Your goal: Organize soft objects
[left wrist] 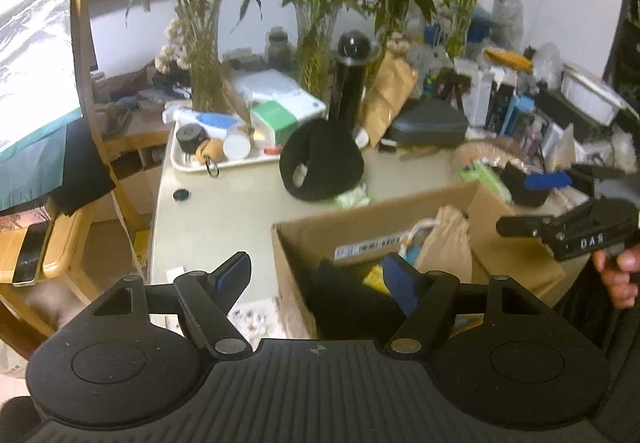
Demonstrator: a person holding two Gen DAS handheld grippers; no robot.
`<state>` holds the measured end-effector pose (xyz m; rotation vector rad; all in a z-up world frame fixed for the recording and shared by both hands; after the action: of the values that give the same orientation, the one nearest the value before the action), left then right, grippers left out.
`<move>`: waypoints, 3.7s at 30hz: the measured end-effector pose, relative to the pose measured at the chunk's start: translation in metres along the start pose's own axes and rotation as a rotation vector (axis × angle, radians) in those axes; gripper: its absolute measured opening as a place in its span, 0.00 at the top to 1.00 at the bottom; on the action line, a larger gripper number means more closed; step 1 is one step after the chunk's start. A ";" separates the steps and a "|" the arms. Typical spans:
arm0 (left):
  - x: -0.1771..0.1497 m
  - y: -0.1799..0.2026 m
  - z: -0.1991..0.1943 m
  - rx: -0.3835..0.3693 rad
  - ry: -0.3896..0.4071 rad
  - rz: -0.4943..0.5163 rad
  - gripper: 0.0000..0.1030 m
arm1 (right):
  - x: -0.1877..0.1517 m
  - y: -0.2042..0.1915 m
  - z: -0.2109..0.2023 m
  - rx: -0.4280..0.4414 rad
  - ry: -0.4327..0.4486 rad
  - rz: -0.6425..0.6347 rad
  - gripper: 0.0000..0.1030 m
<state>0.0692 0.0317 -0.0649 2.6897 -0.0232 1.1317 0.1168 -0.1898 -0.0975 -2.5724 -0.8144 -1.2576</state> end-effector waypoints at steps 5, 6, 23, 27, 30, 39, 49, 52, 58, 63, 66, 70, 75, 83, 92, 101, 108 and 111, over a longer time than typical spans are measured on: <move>0.000 0.005 0.005 -0.025 0.032 -0.039 0.30 | 0.002 0.000 -0.001 -0.007 0.014 0.012 0.00; -0.001 0.005 0.006 -0.030 0.034 -0.044 0.30 | 0.001 0.000 0.000 -0.010 0.010 0.007 0.00; 0.026 -0.027 0.030 -0.001 0.118 -0.028 0.30 | 0.000 -0.009 0.007 -0.040 0.004 -0.065 0.00; 0.031 -0.029 0.039 -0.023 0.095 -0.030 0.30 | 0.002 -0.012 0.011 -0.043 -0.002 -0.086 0.00; 0.035 -0.026 0.046 -0.031 0.091 -0.011 0.30 | 0.004 -0.010 0.011 -0.050 0.007 -0.081 0.00; 0.051 -0.015 0.070 -0.067 0.110 0.051 0.30 | 0.019 0.025 0.022 -0.111 0.030 0.003 0.00; 0.061 -0.009 0.100 -0.103 0.101 0.076 0.30 | 0.043 0.059 0.053 -0.121 0.039 0.064 0.00; 0.064 -0.009 0.109 -0.112 0.102 0.078 0.30 | 0.047 0.066 0.060 -0.114 0.040 0.087 0.00; 0.074 -0.014 0.131 -0.124 0.105 0.080 0.30 | 0.054 0.077 0.075 -0.134 0.035 0.076 0.00; 0.083 -0.017 0.147 -0.154 0.109 0.070 0.30 | 0.058 0.086 0.086 -0.150 0.028 0.050 0.00; 0.086 -0.016 0.159 -0.166 0.114 0.092 0.30 | 0.057 0.091 0.093 -0.154 0.016 0.040 0.00; 0.087 -0.014 0.174 -0.166 0.135 0.129 0.30 | 0.054 0.100 0.103 -0.160 -0.010 0.040 0.00; 0.090 -0.008 0.188 -0.190 0.124 0.181 0.30 | 0.048 0.108 0.112 -0.175 -0.039 0.039 0.00; 0.107 -0.008 0.211 -0.218 0.115 0.197 0.30 | 0.052 0.112 0.115 -0.182 -0.035 0.051 0.00; 0.115 -0.006 0.243 -0.273 0.083 0.206 0.30 | 0.053 0.117 0.120 -0.188 -0.046 0.077 0.00; 0.114 0.000 0.278 -0.323 0.033 0.206 0.30 | 0.052 0.117 0.125 -0.183 -0.057 0.070 0.00; 0.121 -0.021 0.303 -0.347 0.022 0.076 0.30 | 0.052 0.115 0.126 -0.166 -0.061 0.078 0.00; 0.121 -0.022 0.308 -0.405 -0.005 0.026 0.30 | 0.052 0.115 0.127 -0.165 -0.063 0.079 0.00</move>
<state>0.3739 -0.0027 -0.1923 2.3378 -0.2601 1.0011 0.2915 -0.2180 -0.1276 -2.7566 -0.6373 -1.2760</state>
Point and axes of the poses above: each gripper's, at about its wrist camera, not at the fingertips, and z roughly the way its jaws point, y to its right, x to its top, the point moved 8 cm from there along z, roughly the way its jaws point, and after that the axes turned 12 degrees about -z, right-handed, at the moved point
